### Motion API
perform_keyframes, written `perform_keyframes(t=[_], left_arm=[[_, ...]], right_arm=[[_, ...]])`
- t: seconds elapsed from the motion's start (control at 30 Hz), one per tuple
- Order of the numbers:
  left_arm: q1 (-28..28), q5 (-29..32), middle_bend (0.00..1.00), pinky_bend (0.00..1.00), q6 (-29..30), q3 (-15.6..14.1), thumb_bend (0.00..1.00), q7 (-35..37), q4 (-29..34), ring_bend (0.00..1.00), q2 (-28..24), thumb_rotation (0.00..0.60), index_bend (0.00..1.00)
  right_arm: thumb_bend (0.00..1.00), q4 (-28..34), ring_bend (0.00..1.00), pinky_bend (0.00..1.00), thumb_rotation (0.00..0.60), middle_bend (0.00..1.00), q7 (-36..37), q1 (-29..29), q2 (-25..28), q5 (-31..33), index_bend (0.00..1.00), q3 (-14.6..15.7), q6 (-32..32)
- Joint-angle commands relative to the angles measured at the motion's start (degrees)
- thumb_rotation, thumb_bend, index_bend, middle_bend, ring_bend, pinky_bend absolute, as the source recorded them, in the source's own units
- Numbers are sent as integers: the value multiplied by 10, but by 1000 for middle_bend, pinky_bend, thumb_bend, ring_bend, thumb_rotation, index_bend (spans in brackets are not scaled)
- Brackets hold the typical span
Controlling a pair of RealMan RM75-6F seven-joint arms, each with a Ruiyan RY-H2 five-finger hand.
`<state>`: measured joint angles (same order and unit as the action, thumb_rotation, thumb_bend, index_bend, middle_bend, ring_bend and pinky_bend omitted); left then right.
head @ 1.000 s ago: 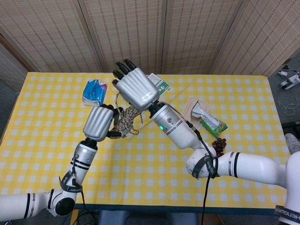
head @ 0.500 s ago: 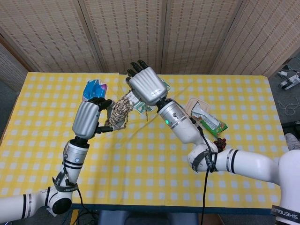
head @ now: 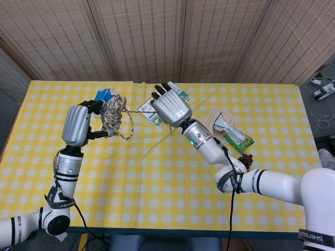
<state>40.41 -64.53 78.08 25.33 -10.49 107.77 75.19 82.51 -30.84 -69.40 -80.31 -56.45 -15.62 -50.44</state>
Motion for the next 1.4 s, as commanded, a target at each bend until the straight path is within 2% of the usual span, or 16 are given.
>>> perform_keyframes(t=[0.03,0.23,0.43,0.57,0.7,0.93,1.17,1.4], left_arm=[[-2,19,716,509,-8,7,241,-7,1,535,-12,418,695],[-1,62,716,509,-20,15,242,-30,-6,535,-28,414,694],[1,77,716,511,-18,16,241,-43,-19,536,-30,412,694],[4,83,716,510,-20,11,241,-58,-39,535,-30,439,694],[7,92,716,510,-24,6,241,-71,-56,535,-30,492,694],[14,124,716,511,-39,-4,241,-118,-78,535,-35,493,694],[23,131,716,511,-36,-19,241,-164,-87,535,-34,493,695],[36,132,716,510,-32,-40,241,-229,-82,535,-27,504,696]], right_arm=[[430,-4,162,168,600,332,-2,3,-9,-12,591,12,4],[430,-1,162,168,600,332,-9,9,-17,-37,591,36,11],[430,3,162,168,600,332,-5,16,-23,-53,596,46,12],[430,16,162,168,600,332,-4,24,-18,-71,596,57,12],[430,34,162,168,600,332,-5,33,-9,-89,596,69,13],[430,83,162,168,600,332,-17,44,16,-132,596,88,10],[430,133,162,168,600,335,-38,39,40,-144,596,77,13],[430,176,162,168,600,333,-53,20,58,-151,596,44,12]])
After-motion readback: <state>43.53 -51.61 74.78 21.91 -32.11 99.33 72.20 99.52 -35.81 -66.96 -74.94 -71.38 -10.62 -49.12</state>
